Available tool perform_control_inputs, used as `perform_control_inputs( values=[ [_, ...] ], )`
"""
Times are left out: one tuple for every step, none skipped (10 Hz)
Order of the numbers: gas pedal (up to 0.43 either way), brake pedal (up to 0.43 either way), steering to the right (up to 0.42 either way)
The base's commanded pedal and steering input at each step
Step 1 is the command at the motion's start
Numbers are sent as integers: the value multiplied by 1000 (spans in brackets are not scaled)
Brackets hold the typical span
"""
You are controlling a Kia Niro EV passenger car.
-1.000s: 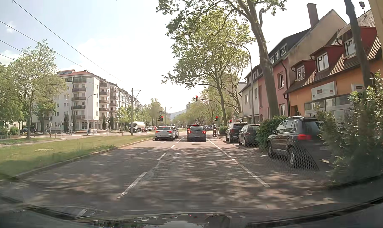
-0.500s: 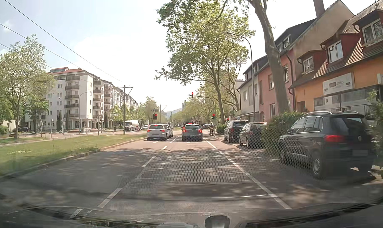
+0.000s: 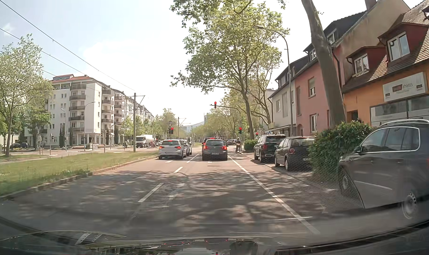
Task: Follow the waypoints while adhering to traffic rules and regulations
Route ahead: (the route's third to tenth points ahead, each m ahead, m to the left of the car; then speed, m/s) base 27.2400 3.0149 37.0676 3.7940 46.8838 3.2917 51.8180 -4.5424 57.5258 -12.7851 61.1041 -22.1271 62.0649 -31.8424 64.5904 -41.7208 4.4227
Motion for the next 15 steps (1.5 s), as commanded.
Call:
perform_control_inputs(
  values=[
    [39,0,-18],
    [0,0,-18],
    [0,0,-16],
    [0,0,-16],
    [0,0,-18],
    [0,0,-22],
    [0,6,-23],
    [0,55,-16],
    [0,73,-12],
    [0,104,-11],
    [0,122,-11],
    [0,128,-11],
    [0,134,-11],
    [0,134,-11],
    [0,134,-10]
  ],
)
